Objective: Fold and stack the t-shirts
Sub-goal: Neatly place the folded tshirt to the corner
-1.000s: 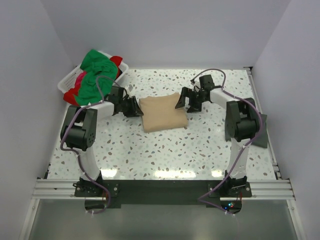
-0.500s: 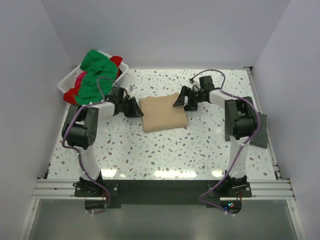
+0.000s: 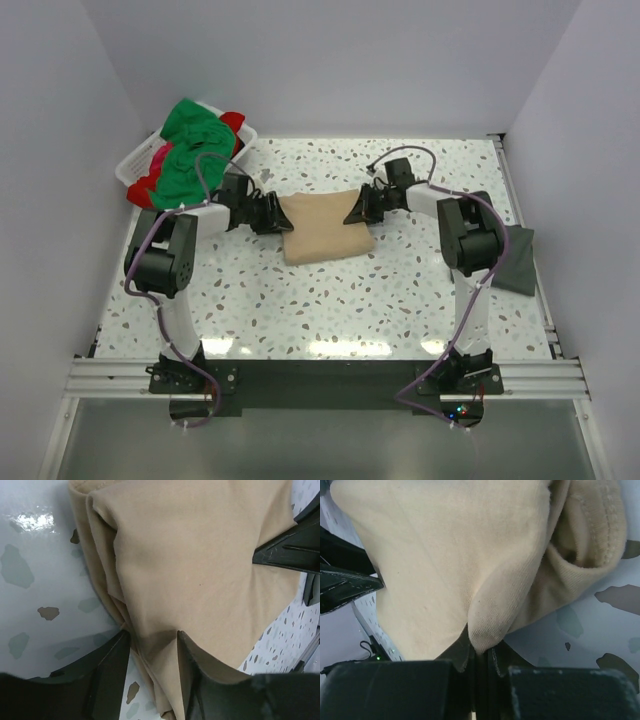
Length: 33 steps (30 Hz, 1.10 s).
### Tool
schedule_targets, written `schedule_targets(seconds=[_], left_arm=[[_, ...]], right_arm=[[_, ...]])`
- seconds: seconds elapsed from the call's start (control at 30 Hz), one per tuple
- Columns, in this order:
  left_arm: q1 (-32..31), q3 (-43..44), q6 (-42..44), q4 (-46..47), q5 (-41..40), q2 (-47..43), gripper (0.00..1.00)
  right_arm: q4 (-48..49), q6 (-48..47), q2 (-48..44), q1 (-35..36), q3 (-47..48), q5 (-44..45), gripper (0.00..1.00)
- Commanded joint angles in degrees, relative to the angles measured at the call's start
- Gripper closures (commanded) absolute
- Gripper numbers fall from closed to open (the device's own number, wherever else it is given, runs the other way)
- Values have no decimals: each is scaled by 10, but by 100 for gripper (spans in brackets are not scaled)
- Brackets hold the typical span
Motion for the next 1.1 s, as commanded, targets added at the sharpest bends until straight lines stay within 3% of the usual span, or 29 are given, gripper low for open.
schedule_targets(seconds=[0.0, 0.13, 0.27, 0.4, 0.63, 1.07], left_arm=[[-3, -9, 26, -22, -22, 10, 50], [-3, -9, 27, -21, -19, -12, 41], [-3, -15, 25, -20, -15, -40, 39], [-3, -27, 23, -20, -11, -68, 39], [-3, -49, 24, -16, -4, -97, 39], [-1, -75, 43, -17, 21, -109, 39]], right_arm=[[-43, -13, 4, 10, -3, 46, 100], [-122, -48, -20, 9, 22, 85, 100], [-224, -105, -36, 9, 52, 154, 100], [-297, -133, -78, 10, 49, 292, 100], [-364, -160, -156, 10, 32, 461, 100], [-461, -170, -242, 9, 22, 604, 100]])
